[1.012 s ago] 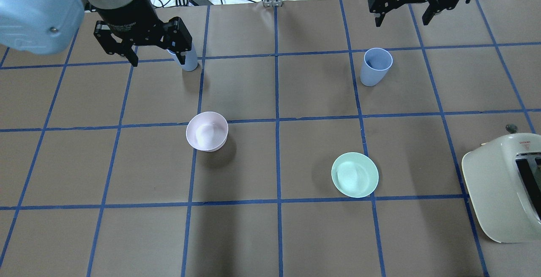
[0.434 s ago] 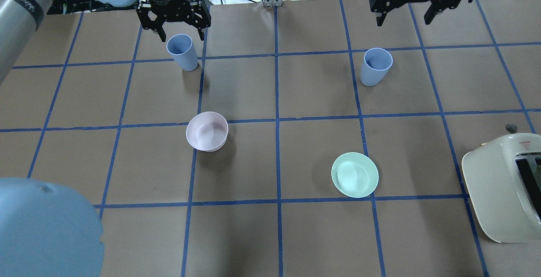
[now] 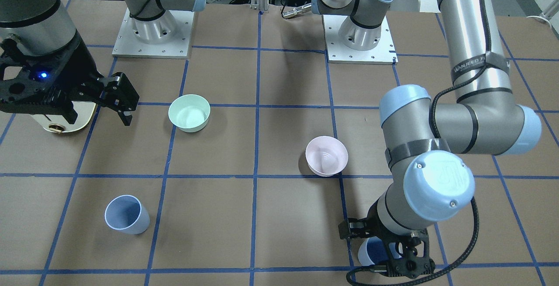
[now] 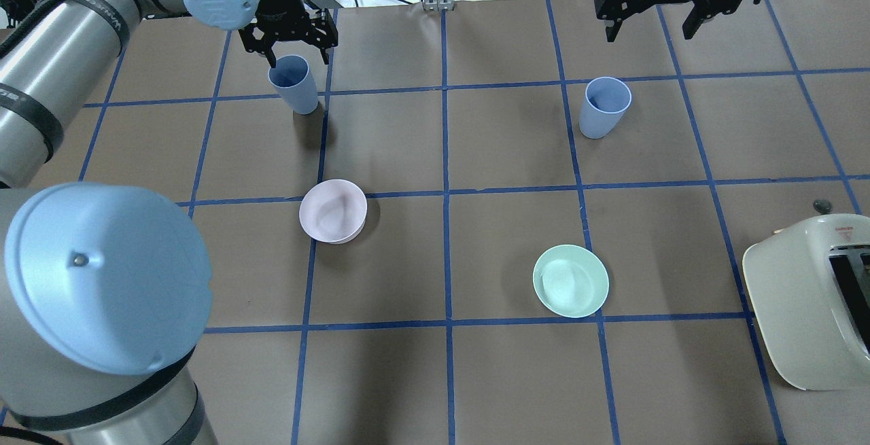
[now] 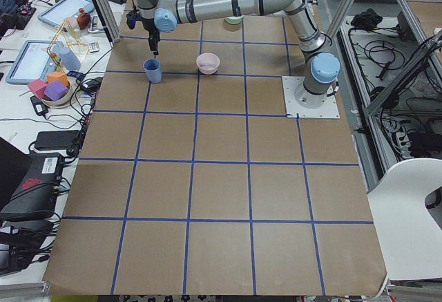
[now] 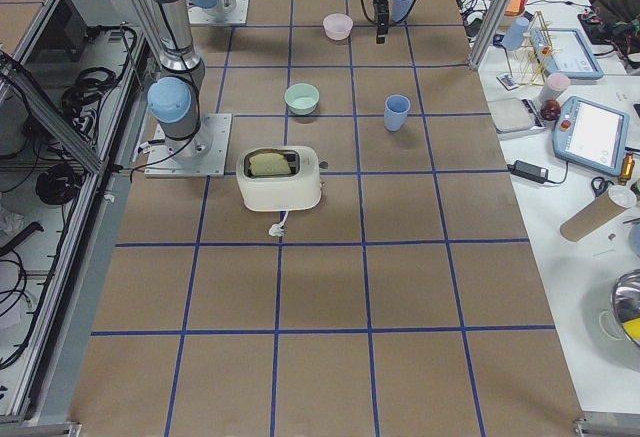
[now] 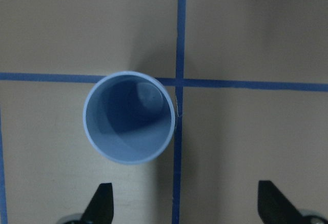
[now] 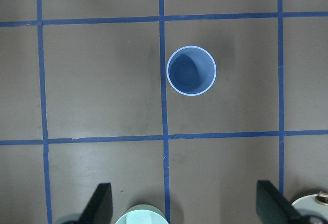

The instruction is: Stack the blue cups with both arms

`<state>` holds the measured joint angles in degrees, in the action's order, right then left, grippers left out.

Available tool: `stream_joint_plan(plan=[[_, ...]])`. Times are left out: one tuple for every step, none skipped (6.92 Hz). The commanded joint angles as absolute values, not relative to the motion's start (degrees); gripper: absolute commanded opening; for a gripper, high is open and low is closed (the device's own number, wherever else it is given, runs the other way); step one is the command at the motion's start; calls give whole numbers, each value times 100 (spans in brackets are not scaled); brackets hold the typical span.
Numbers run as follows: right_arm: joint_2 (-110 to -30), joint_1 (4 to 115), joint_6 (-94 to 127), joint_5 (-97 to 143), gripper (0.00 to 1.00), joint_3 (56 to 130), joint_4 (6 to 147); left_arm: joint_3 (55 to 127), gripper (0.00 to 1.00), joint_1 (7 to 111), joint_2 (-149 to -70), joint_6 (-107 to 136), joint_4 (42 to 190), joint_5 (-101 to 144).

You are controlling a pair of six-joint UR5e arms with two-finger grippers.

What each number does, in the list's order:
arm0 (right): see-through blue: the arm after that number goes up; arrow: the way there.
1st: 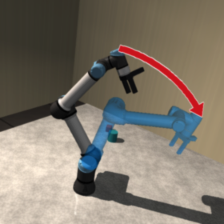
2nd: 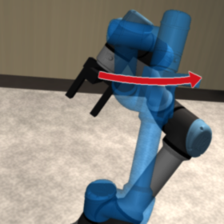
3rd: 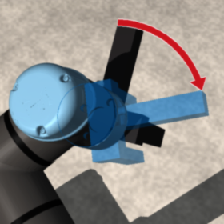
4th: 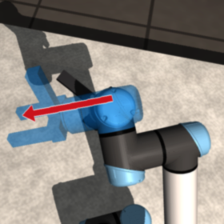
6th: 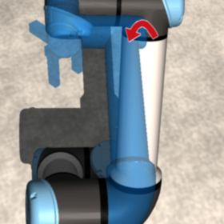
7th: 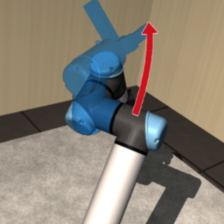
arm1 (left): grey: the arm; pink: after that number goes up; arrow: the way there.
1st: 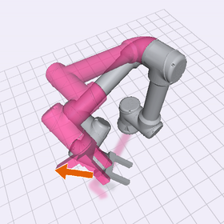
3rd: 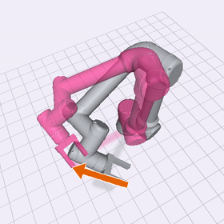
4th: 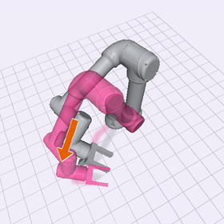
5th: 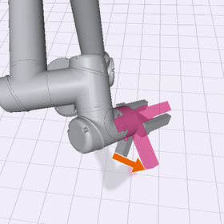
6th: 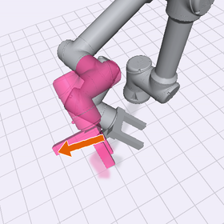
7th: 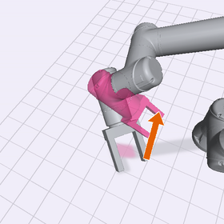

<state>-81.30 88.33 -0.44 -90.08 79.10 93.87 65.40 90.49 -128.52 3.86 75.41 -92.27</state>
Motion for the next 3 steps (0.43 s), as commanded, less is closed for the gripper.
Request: stream_joint_plan(plan=[[-8130, 8833, -44, -9009, 100, 7910, 9387, 6530, 62, 9009, -13235, 413, 7217, -9220], [-8130, 8833, -44, -9009, 100, 7910, 9387, 6556, 22, 9009, -13271, 413, 7190, -9220], [-8130, 8833, -44, -9000, 100, 7910, 9387, 6557, 0, 9009, -13324, 413, 7102, -9220]])
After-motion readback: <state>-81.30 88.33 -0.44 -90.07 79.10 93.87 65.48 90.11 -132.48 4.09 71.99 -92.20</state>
